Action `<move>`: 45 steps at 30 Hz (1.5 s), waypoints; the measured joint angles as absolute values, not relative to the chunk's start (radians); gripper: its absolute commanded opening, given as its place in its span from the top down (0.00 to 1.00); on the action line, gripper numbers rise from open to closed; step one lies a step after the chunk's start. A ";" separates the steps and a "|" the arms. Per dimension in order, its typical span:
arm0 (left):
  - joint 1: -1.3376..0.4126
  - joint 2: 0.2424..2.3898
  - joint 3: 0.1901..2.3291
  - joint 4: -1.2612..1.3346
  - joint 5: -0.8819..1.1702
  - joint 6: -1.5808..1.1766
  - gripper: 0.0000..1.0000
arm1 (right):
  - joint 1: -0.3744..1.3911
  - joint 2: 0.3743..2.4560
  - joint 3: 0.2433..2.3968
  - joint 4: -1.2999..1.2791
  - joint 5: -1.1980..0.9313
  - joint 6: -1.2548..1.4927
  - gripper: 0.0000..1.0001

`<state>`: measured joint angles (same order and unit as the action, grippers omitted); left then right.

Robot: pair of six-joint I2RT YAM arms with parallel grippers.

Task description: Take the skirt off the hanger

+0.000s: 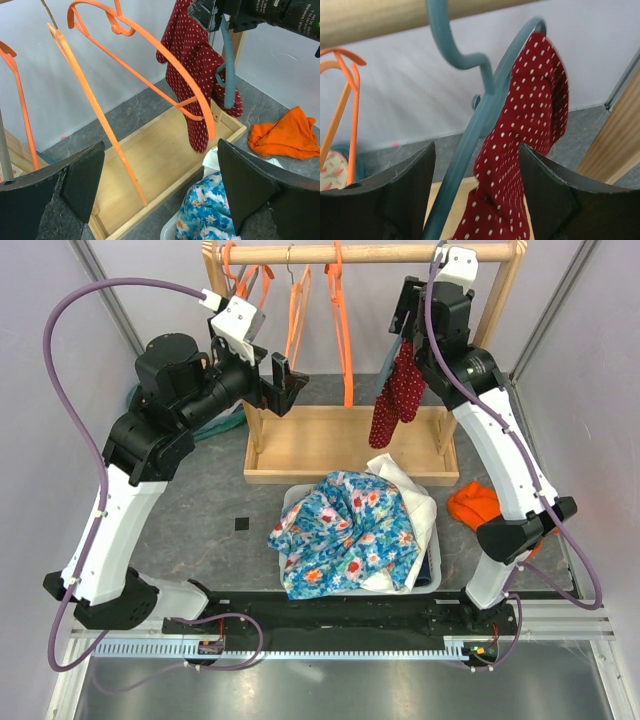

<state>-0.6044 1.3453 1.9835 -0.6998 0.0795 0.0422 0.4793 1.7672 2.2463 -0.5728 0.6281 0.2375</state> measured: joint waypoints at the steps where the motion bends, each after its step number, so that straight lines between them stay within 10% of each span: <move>1: -0.604 1.344 1.981 -0.700 0.079 0.043 0.00 | 0.476 1.769 2.246 -0.585 0.613 0.240 0.33; 16: -0.604 1.332 1.932 -0.699 0.049 0.049 0.00 | 0.427 1.737 2.239 -0.641 0.542 0.244 0.95; 30: -0.604 1.317 1.925 -0.699 0.036 0.049 0.00 | 0.423 1.660 2.290 -0.666 0.434 0.170 1.00; 45: -0.604 1.331 1.934 -0.699 0.170 0.042 0.01 | 0.422 1.131 1.848 -0.799 -0.084 0.222 1.00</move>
